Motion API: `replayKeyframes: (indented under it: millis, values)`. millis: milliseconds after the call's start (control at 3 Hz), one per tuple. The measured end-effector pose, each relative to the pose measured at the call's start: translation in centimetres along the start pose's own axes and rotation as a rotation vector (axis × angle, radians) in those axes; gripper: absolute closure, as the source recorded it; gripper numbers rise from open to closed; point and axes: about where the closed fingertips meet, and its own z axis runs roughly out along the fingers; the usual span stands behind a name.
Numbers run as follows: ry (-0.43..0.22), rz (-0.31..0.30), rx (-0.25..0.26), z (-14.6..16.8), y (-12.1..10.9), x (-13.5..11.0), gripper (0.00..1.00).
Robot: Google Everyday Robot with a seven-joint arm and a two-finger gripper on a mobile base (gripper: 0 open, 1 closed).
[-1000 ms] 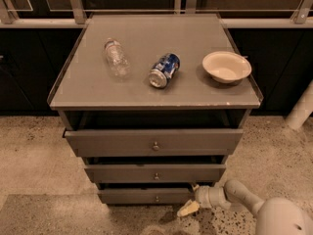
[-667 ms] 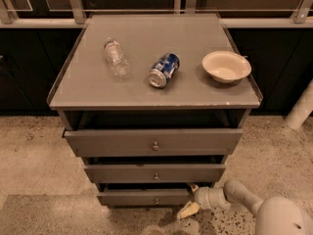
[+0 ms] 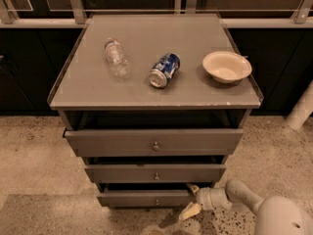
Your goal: Open bottom drawer
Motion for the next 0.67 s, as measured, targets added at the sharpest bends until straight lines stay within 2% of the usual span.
replayKeyframes:
  millis: [333,667]
  values:
    - [-0.006,0.065,-0.064,-0.61,1.34,0.14,0.0]
    - [-0.006,0.065,-0.064,-0.61,1.35,0.14,0.0]
